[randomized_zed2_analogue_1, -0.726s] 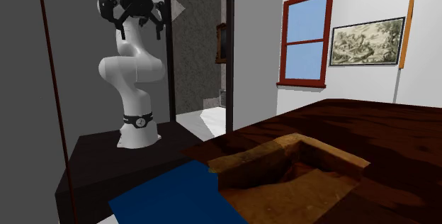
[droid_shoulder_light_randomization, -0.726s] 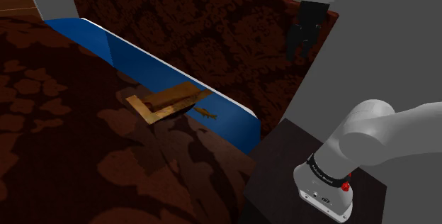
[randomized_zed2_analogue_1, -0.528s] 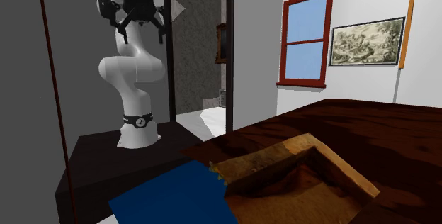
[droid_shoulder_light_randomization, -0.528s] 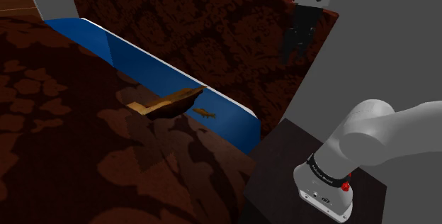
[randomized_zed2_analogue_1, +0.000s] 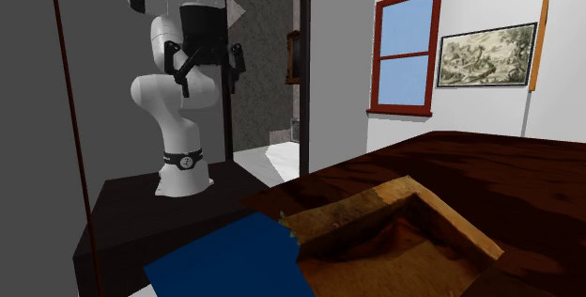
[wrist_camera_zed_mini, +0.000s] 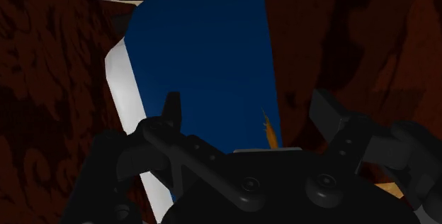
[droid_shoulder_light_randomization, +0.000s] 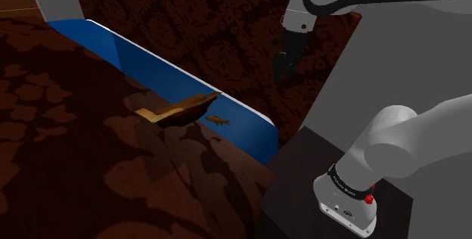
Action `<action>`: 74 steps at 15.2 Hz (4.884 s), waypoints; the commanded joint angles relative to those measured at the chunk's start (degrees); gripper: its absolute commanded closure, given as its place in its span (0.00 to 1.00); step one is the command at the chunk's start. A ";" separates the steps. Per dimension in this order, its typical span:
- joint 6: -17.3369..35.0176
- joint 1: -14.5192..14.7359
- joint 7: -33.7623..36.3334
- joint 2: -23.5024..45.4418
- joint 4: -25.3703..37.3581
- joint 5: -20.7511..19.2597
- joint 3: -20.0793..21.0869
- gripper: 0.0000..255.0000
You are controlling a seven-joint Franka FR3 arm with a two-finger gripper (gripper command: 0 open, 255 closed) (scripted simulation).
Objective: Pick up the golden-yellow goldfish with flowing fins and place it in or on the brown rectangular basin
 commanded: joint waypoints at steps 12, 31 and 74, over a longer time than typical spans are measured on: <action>24.30 4.79 -7.17 24.55 2.07 2.24 2.41 0.00; 42.44 7.82 -11.64 50.83 11.66 2.62 5.37 0.00; 24.09 7.64 -10.12 36.27 15.48 1.93 5.18 1.00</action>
